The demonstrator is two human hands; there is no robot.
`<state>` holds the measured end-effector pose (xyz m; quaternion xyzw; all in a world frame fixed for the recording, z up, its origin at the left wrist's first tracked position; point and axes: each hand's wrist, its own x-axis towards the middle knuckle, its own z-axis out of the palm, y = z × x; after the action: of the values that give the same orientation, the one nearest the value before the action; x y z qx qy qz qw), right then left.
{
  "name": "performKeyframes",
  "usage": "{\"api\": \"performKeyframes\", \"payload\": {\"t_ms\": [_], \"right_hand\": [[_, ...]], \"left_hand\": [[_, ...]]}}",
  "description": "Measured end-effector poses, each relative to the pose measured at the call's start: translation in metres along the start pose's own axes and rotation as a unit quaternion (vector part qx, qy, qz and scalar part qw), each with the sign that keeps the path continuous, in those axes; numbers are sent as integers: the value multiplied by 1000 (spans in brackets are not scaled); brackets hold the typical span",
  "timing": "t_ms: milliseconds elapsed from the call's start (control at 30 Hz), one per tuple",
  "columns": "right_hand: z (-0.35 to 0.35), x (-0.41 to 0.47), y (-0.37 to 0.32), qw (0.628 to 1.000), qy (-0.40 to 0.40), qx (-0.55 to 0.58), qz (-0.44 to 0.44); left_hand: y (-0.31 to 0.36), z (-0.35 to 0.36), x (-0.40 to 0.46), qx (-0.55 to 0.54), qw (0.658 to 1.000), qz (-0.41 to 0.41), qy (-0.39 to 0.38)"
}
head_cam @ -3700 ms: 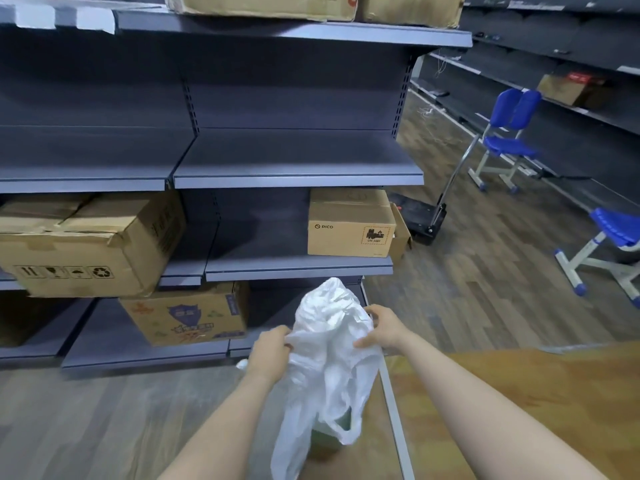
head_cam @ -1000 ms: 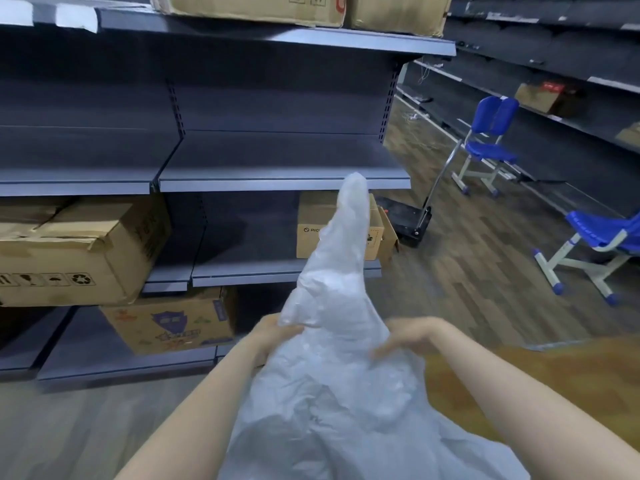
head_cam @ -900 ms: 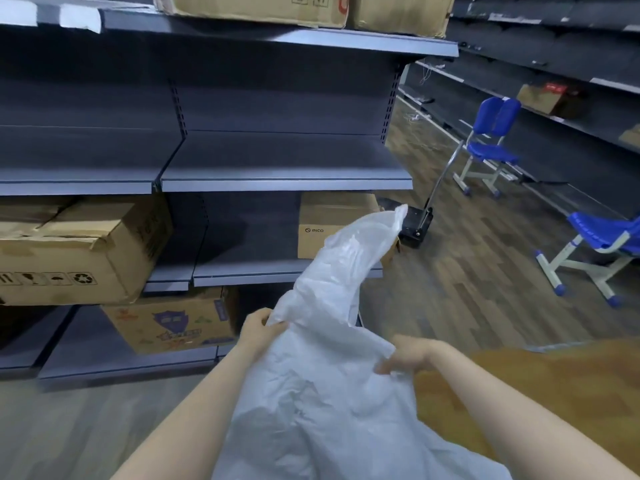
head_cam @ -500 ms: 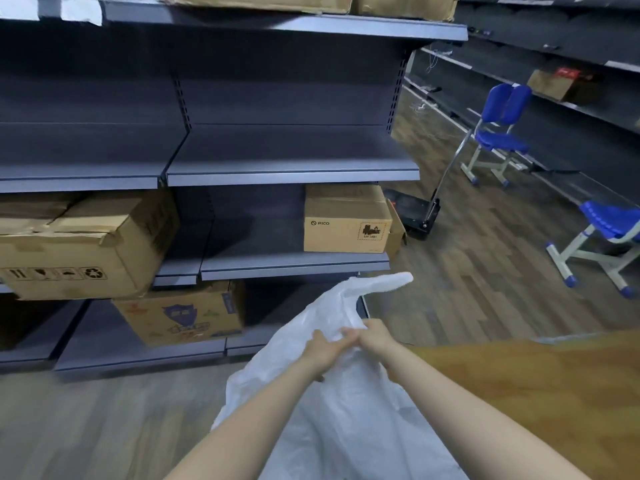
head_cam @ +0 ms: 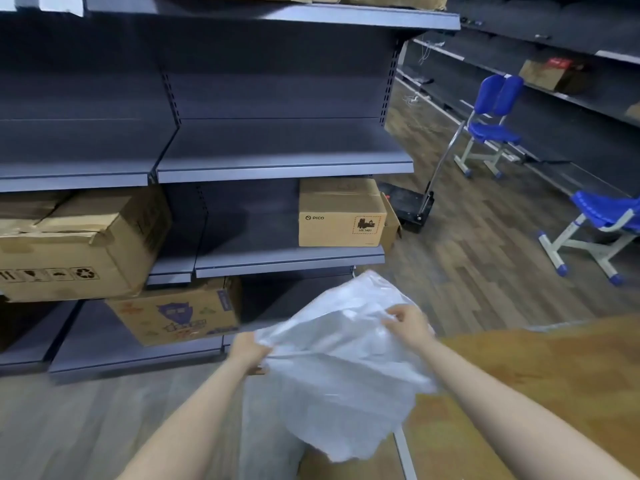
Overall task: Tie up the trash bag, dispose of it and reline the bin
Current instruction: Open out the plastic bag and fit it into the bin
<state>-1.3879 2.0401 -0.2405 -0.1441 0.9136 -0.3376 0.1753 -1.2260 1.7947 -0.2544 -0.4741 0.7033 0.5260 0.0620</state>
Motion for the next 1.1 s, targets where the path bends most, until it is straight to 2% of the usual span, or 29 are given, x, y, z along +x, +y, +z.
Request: {"api": "performKeyframes", "payload": {"t_ms": [67,133,200,267,333,400,433,500,567,667,700,733,767,800,833,867,900,967,1000,1100], "right_hand": [[-47,2,52,993,41,-48,102],[-88,-8,96,963,86,-69,245],[-106,-14,110,935,59,-106,334],[-111,-2,87,933,50,-130,331],[-115,19,37,961,103,-44,251],[-126,38,-14,964,217,61,143],[-132,43,-43,960,248,96,91],[-142,46,-89,951,294,97,-14],[-149,45,-112,929,352,46,-107],[-135,35,-105,896,399,-4,-193],[-117,29,-87,897,396,-24,-196],[-95,24,-63,908,371,-62,-186],[-70,13,-35,938,289,-123,-145],[-40,-3,-5,967,142,-197,-73],[-14,-23,23,965,-23,-261,-3],[8,-42,47,949,-131,-285,46],[22,-52,63,935,-182,-299,57],[28,-59,61,922,-199,-329,56],[23,-56,47,912,-192,-355,66],[-3,-15,3,941,-81,-326,43]], "left_hand": [[-26,-55,17,99,987,-42,122],[-48,-101,17,127,968,-92,195],[-45,-122,11,151,964,-101,192],[-14,-120,16,168,965,-49,197],[44,-107,30,161,961,30,223],[108,-93,30,162,947,131,244],[135,-88,26,152,936,183,259],[179,-81,8,77,911,295,277],[204,-79,-10,27,868,398,294],[198,-68,-18,70,803,494,327],[181,-58,-16,106,782,516,333],[153,-47,-8,168,779,509,325],[114,-33,1,262,802,452,288],[72,-19,5,369,835,350,209],[26,-6,7,461,848,243,100],[-14,6,5,515,840,167,7],[-40,15,1,553,820,140,-46],[-43,20,-10,602,781,153,-64],[-30,20,-13,609,775,163,-48],[31,11,-8,589,774,224,64]]}}
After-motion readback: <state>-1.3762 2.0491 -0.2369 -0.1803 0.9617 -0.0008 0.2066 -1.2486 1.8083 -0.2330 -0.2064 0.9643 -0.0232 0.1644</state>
